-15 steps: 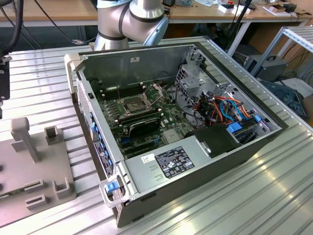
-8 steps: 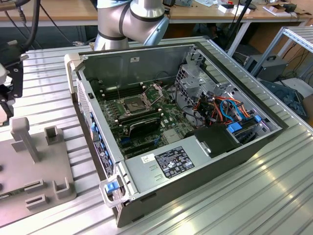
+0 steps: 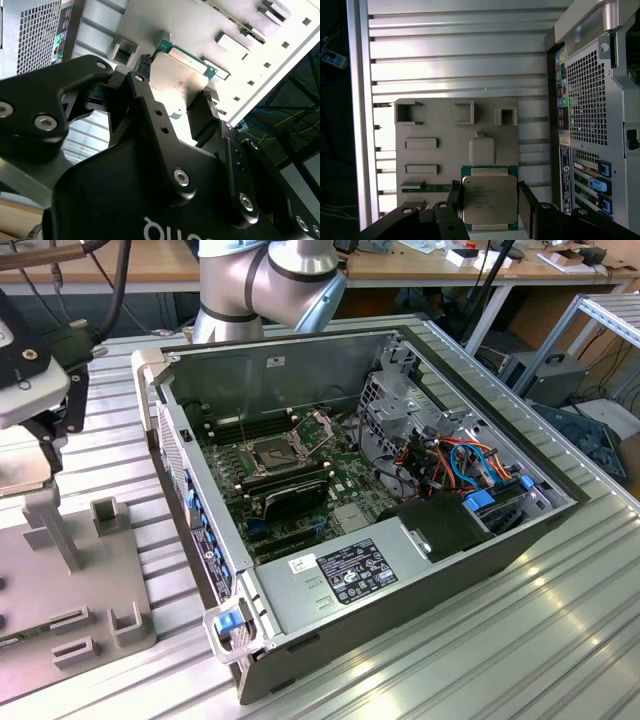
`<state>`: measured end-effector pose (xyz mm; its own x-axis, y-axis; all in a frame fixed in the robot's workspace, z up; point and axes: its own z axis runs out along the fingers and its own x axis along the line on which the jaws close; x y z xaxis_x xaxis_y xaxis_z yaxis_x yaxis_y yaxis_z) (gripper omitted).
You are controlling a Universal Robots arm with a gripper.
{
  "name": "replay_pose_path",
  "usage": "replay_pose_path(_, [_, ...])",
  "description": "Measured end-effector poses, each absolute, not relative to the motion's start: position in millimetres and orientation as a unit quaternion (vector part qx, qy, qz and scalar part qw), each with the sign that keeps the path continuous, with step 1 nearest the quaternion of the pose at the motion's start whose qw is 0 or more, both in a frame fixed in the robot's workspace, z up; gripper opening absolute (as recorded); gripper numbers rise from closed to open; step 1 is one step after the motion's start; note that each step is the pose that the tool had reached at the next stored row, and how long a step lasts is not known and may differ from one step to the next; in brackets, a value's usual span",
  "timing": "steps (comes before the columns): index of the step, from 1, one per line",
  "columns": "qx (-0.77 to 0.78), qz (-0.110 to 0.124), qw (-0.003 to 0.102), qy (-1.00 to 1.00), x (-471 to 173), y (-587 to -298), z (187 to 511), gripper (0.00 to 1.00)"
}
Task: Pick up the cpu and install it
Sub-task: 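Pick up the cpu and move it towards the insertion slot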
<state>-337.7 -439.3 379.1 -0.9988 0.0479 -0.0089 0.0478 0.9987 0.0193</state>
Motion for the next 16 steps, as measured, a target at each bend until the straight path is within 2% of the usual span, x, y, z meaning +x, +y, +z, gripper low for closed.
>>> replay_pose_path(16, [0.024,0.010,0.005,1.000,-281,-439,379,0.55])
